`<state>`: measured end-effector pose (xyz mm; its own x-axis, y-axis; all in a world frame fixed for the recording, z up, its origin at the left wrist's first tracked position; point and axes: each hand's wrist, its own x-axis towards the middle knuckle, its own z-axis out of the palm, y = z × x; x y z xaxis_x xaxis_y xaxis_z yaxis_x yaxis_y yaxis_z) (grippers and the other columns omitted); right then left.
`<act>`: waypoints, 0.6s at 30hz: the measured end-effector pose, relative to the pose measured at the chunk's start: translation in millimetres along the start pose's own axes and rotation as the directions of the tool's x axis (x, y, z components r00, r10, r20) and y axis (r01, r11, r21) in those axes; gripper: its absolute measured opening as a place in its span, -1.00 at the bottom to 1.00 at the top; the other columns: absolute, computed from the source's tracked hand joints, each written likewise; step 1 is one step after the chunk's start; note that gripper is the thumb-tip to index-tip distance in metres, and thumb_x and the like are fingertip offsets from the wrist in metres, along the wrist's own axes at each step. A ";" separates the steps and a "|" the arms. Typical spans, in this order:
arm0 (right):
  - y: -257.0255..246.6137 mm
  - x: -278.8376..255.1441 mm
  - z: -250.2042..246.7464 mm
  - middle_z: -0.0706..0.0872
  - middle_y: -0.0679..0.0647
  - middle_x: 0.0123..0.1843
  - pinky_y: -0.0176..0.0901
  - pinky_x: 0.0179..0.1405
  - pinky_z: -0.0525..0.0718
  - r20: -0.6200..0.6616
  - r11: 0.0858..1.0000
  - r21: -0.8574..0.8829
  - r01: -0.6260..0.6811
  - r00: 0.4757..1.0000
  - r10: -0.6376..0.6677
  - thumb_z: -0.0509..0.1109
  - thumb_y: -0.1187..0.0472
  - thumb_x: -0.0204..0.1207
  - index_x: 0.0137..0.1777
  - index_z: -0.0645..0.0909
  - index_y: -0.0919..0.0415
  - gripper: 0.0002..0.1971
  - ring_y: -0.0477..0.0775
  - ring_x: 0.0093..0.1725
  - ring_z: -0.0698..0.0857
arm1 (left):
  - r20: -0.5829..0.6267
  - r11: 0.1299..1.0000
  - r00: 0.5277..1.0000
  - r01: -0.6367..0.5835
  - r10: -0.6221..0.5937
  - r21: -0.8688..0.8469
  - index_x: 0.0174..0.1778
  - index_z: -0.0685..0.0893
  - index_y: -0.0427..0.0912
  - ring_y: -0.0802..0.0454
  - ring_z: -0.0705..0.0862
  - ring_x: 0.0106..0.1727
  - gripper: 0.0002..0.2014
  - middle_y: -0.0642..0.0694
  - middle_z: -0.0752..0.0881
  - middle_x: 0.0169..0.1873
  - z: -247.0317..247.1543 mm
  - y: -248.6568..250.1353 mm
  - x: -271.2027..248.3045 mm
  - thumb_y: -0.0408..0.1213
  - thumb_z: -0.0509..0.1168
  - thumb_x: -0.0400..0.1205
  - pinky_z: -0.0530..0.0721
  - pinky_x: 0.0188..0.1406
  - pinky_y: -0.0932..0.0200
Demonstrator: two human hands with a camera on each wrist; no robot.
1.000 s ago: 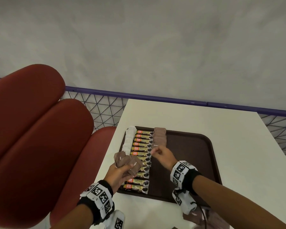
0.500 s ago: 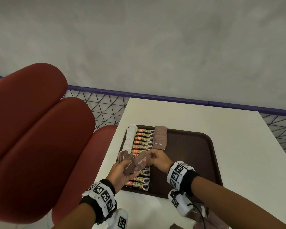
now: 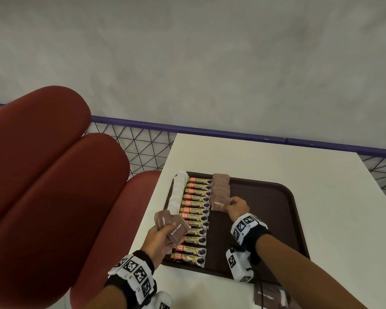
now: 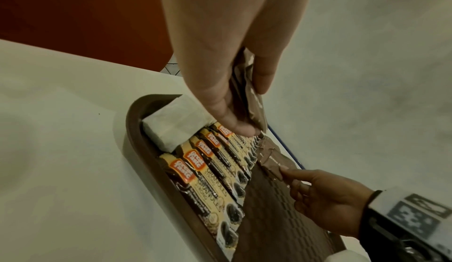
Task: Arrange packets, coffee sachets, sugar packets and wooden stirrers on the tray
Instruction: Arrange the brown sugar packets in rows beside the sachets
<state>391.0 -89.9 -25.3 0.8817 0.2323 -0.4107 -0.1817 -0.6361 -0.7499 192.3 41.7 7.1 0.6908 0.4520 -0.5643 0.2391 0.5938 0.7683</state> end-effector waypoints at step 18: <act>0.7 8.0 10.0 0.60 0.19 0.21 0.02 0.22 0.45 -0.109 0.938 -0.340 0.066 0.988 -0.108 0.37 0.11 0.50 0.14 0.49 0.21 -0.72 0.23 0.29 0.46 | 0.052 0.999 0.998 0.030 -0.032 0.028 0.29 0.55 -0.34 -0.20 0.71 0.11 -0.69 -0.35 0.71 0.15 -4.4 2.8 10.4 -0.54 0.17 0.63 0.76 -0.18 0.08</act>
<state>393.6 -81.1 -34.3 0.9382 0.2187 -0.2681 0.0353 -0.8314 -0.5545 197.1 50.9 2.1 0.7174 0.3978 -0.5719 0.2790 0.5882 0.7590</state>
